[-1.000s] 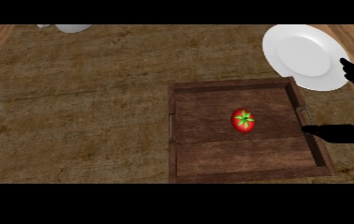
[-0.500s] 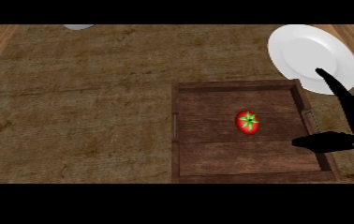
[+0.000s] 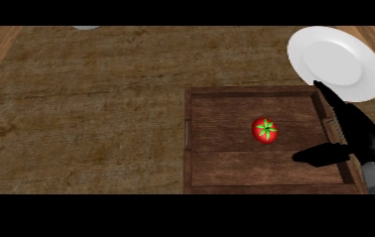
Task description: Pick the tomato from the tray and place it in the plate
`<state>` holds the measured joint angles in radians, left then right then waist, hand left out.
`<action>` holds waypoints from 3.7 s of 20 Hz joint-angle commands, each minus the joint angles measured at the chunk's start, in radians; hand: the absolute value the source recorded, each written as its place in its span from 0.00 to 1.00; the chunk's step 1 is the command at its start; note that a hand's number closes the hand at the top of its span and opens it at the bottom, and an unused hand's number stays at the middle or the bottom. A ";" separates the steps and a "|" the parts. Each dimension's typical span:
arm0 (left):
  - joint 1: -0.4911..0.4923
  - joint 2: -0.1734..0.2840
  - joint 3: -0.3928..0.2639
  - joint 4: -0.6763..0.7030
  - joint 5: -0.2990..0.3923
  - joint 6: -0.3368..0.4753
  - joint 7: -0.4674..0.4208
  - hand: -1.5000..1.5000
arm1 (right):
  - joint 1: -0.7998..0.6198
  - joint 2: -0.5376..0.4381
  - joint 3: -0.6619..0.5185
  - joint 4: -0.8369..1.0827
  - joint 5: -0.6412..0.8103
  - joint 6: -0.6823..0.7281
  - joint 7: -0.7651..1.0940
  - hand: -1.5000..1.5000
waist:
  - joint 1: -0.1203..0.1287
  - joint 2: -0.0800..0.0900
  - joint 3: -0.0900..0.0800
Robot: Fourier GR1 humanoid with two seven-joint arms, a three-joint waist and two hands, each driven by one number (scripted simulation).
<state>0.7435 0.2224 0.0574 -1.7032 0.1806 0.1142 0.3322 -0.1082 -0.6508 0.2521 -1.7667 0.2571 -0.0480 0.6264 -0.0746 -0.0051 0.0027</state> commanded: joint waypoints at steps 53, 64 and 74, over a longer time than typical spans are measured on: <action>-0.272 -0.045 -0.101 -0.120 -0.030 -0.102 -0.065 0.50 | -0.526 0.266 0.111 0.371 0.663 -0.270 0.438 1.00 | 0.045 0.019 -0.010; -0.274 -0.069 -0.103 -0.115 -0.022 -0.099 -0.064 0.50 | -0.620 0.366 -0.086 0.484 0.850 -0.502 0.502 1.00 | 0.003 0.017 -0.004; -0.266 -0.078 -0.083 -0.106 -0.017 -0.093 -0.097 0.50 | -0.569 0.315 -0.253 0.596 0.956 -0.663 0.400 1.00 | -0.028 0.024 -0.003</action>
<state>0.7292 0.1477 0.0754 -1.7100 0.1720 0.0963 0.3260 -0.6926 -0.3068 0.0500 -1.2196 1.1708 -0.6152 0.9991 -0.0676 0.0165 0.0103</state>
